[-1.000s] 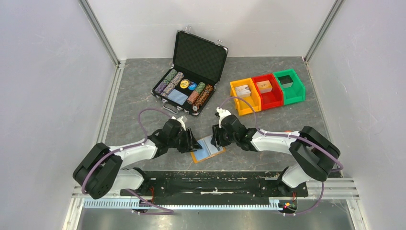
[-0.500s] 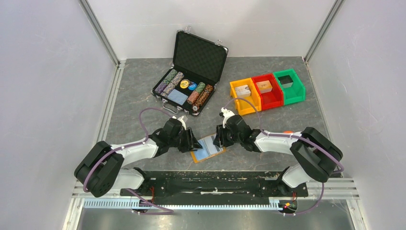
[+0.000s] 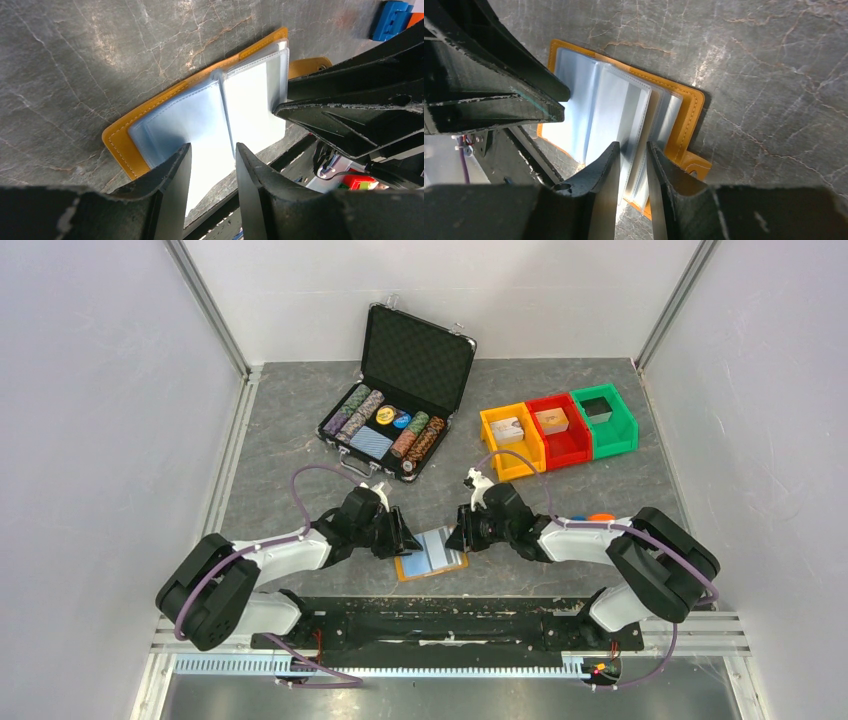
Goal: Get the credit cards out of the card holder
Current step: Remove the credit card from the card holder.
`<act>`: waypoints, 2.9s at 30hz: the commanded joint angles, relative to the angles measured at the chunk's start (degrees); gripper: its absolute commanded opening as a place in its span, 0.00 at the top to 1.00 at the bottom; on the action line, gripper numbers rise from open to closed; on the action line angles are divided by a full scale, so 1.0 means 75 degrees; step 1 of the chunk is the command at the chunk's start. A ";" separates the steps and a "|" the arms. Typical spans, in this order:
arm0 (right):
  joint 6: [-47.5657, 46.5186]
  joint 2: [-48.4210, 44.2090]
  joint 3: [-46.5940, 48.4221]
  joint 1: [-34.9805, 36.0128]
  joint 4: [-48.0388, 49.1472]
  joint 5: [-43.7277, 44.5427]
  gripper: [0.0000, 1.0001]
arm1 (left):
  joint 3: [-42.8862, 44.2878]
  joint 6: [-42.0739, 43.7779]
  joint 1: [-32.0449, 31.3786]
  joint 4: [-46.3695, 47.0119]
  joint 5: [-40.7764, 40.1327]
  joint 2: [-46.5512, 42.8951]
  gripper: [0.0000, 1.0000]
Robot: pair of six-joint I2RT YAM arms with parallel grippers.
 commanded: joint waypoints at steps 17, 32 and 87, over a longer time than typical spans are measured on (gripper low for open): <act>0.0437 -0.0702 -0.0187 -0.0091 0.0859 -0.0698 0.72 | 0.0009 0.0019 0.0025 -0.0442 -0.0208 0.0113 0.55; 0.0872 -0.0631 -0.0439 -0.0091 0.1717 -0.1155 0.70 | 0.0031 -0.0045 0.0014 -0.0414 -0.0063 -0.0022 0.54; 0.0322 -0.0121 0.0259 0.0224 -0.0136 0.0247 0.64 | -0.0073 0.0001 0.0008 -0.0602 -0.0161 -0.0351 0.52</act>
